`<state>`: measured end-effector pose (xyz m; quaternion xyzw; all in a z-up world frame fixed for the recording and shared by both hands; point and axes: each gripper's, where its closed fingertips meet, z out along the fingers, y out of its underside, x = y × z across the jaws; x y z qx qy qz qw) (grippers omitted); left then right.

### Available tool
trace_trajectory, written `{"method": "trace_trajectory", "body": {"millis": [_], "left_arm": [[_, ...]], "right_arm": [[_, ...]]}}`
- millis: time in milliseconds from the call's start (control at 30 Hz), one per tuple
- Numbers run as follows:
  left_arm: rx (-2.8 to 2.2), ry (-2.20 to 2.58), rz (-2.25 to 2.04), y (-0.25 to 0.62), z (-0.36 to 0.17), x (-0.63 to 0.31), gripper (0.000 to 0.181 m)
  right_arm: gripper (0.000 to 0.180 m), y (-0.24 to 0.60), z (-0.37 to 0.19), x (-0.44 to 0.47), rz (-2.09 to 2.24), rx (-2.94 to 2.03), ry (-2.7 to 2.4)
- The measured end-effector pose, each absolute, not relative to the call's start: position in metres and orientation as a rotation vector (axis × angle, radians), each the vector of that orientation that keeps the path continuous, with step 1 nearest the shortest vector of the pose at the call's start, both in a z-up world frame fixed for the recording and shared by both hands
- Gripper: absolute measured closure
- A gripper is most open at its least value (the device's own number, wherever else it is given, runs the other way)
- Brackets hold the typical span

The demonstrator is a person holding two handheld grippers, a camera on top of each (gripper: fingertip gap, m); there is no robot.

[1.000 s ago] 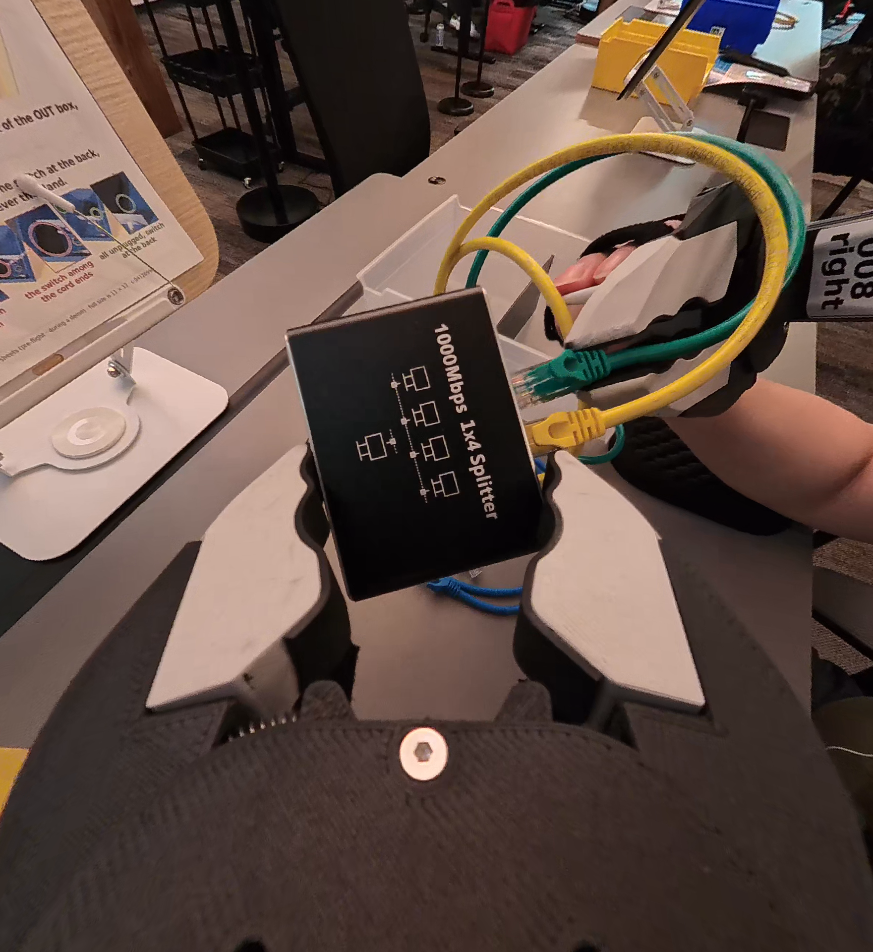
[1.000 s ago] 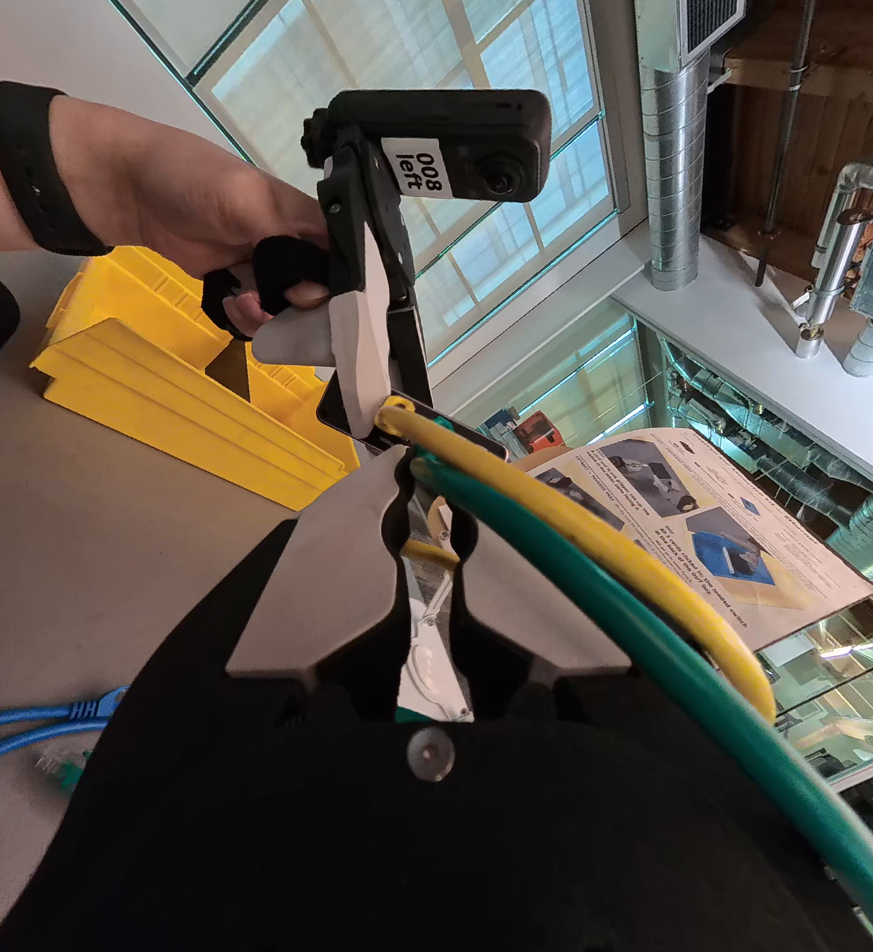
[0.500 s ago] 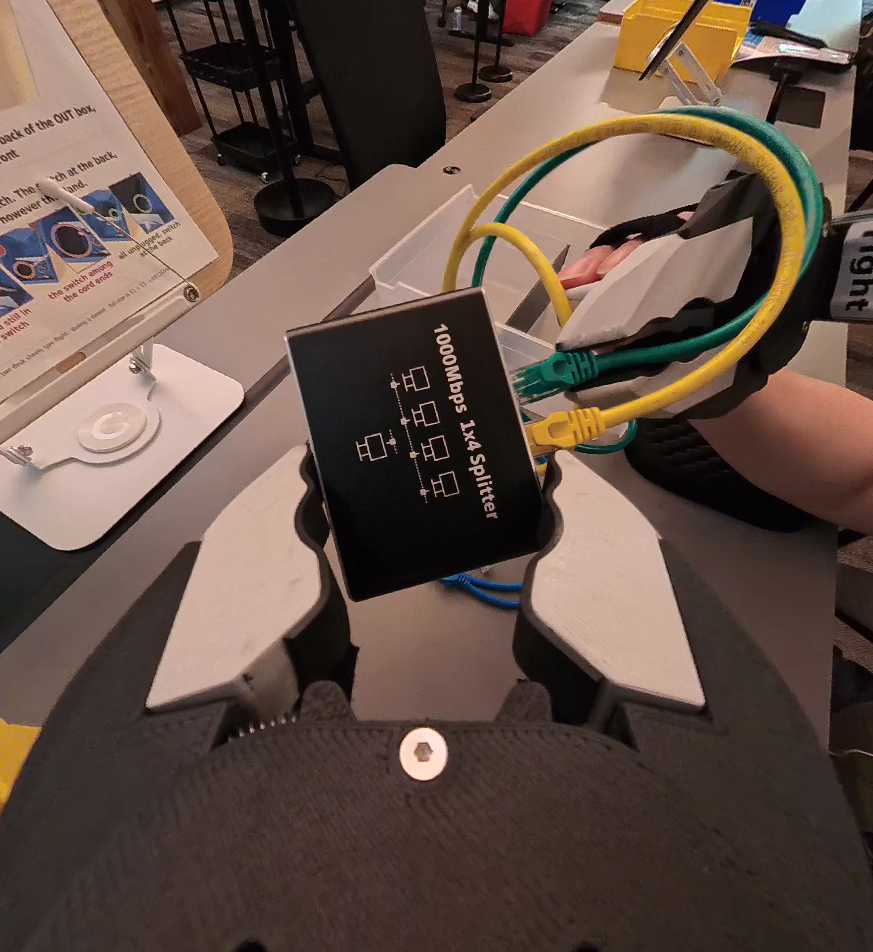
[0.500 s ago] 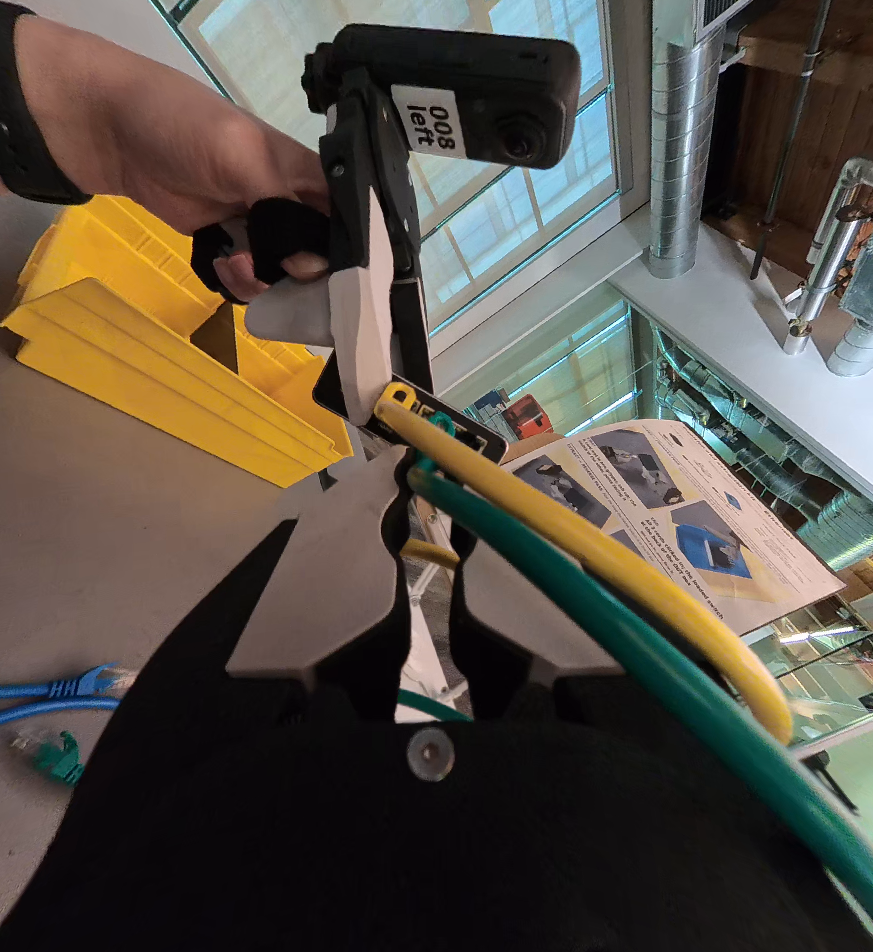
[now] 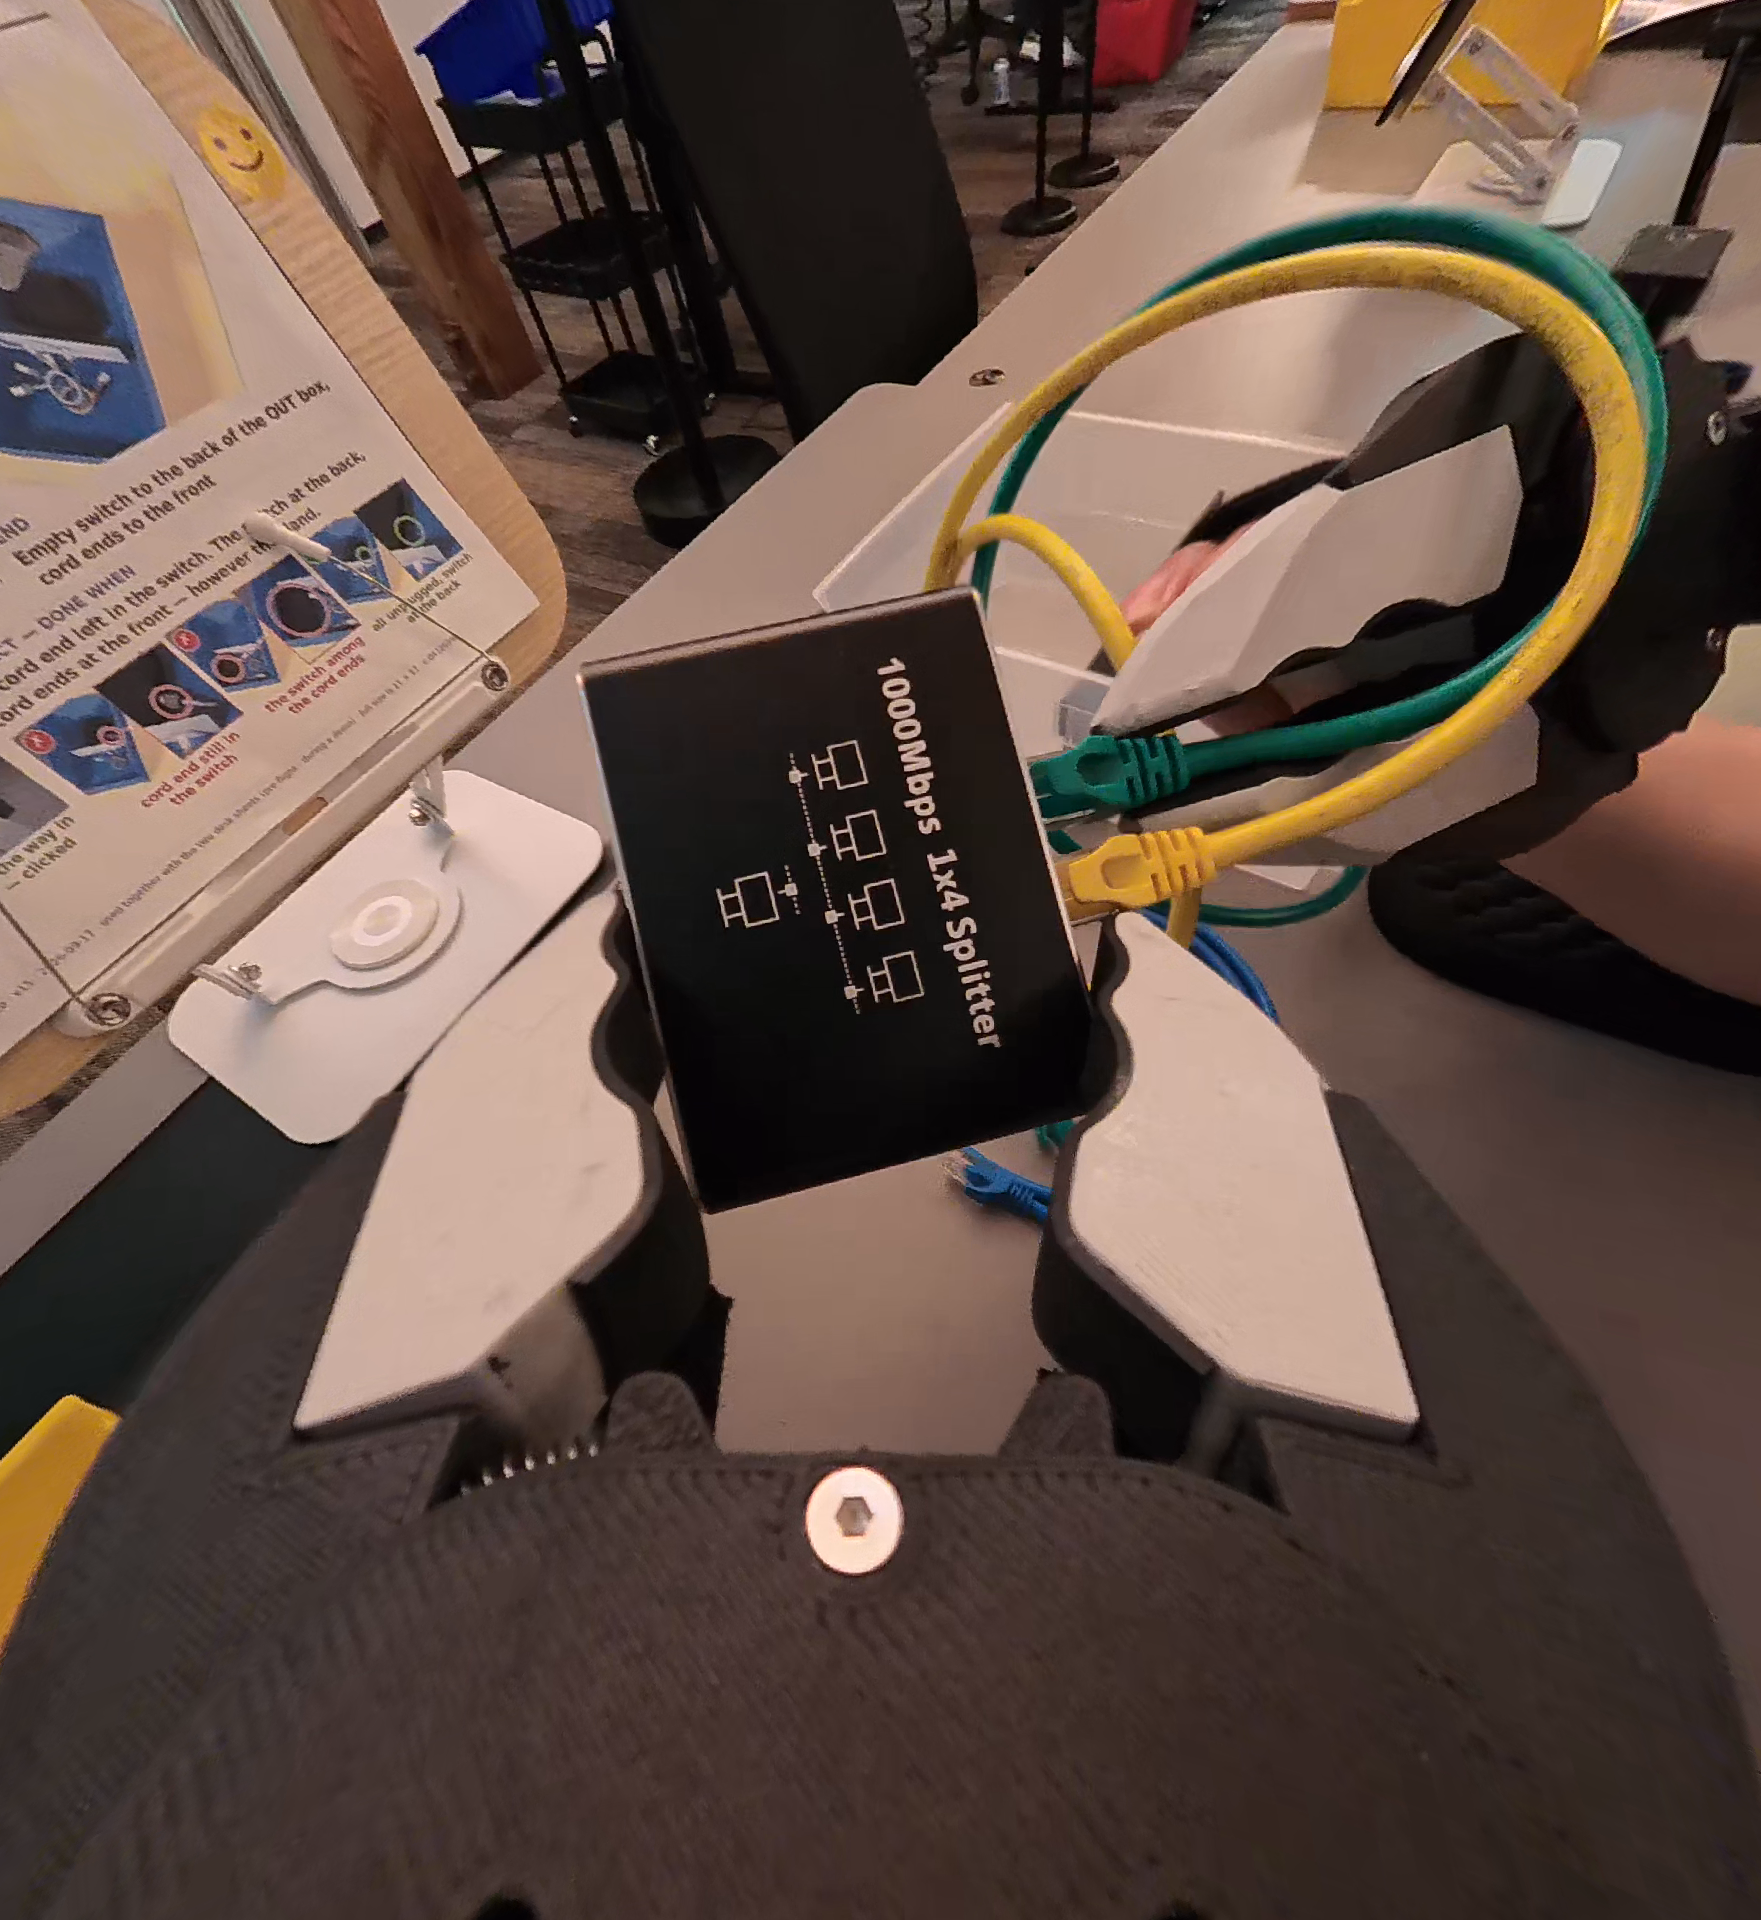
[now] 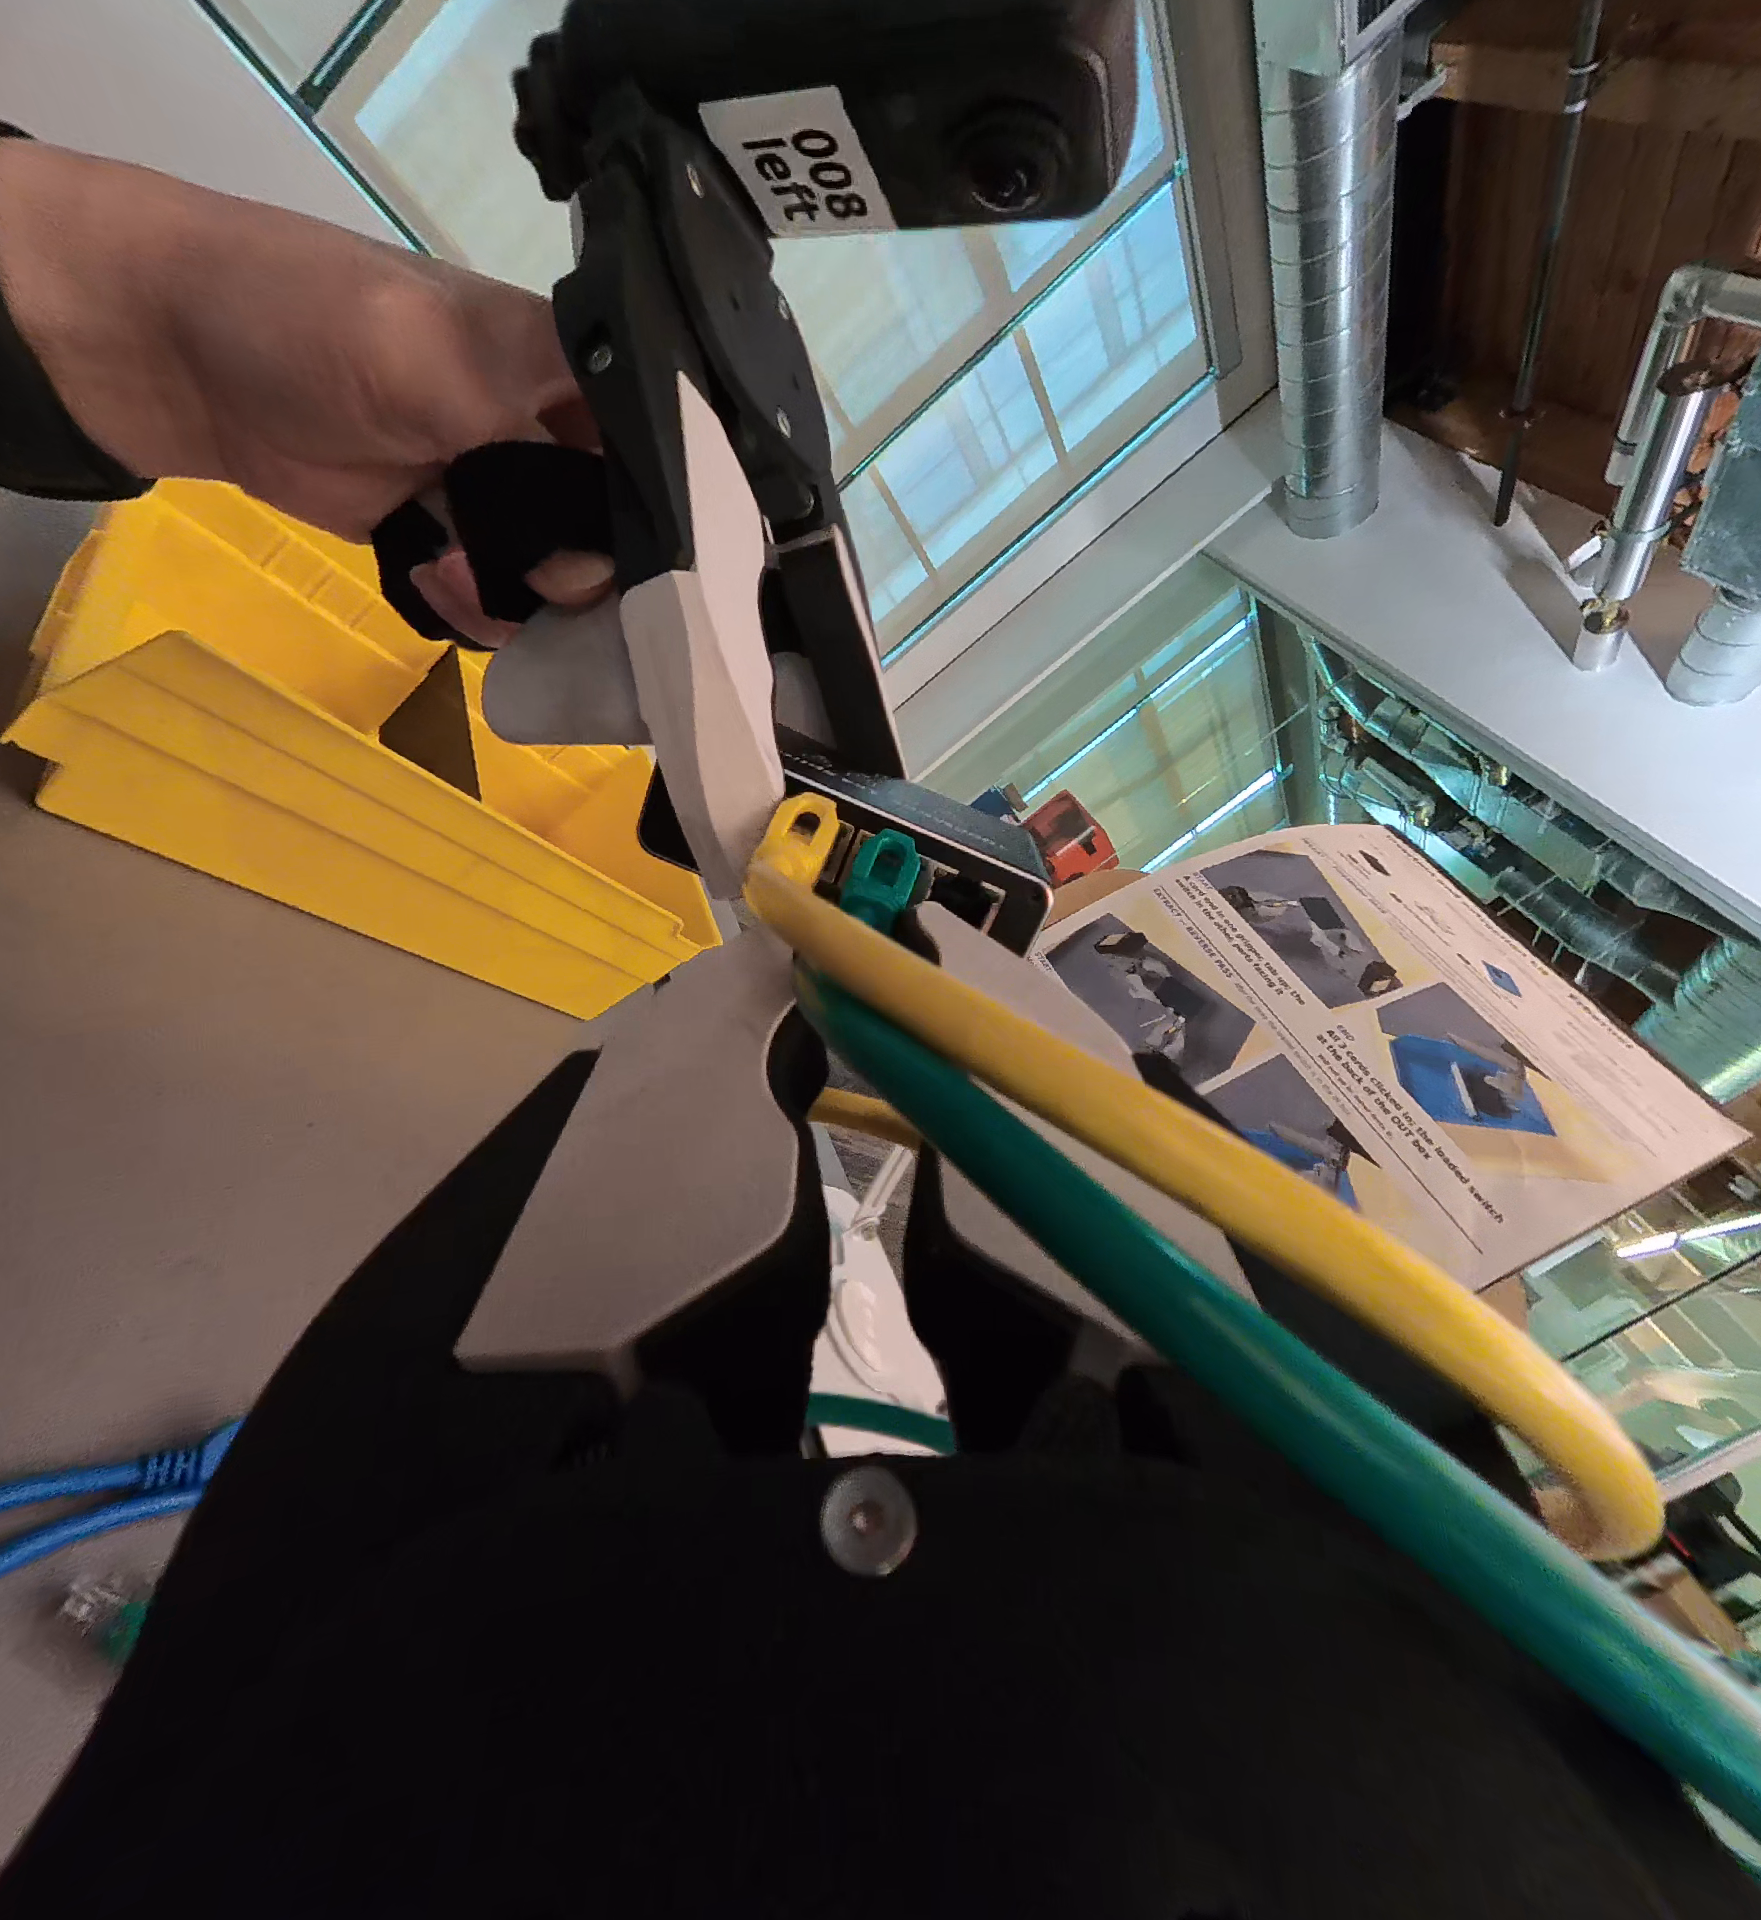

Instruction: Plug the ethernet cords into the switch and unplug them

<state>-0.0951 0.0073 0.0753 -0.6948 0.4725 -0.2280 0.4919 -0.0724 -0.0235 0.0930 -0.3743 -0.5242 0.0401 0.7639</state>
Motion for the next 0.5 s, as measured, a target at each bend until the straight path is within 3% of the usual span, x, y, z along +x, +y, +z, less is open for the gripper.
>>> {"method": "trace_trajectory", "body": {"millis": [33, 333, 500], "left_arm": [[-1.68, 1.147, -0.549, 0.007, 0.076, -0.094, 0.101], [-1.765, 1.103, -0.524, 0.025, 0.071, -0.1, 0.1], [-1.877, 0.858, -0.504, 0.057, 0.073, -0.148, 0.101]], "right_arm": [[0.166, -0.023, 0.094, -0.072, 0.094, -0.816, -1.123], [0.167, -0.004, 0.089, -0.073, 0.127, -0.927, -1.08], [0.169, -0.011, 0.073, -0.077, 0.222, -0.947, -1.219]]}}
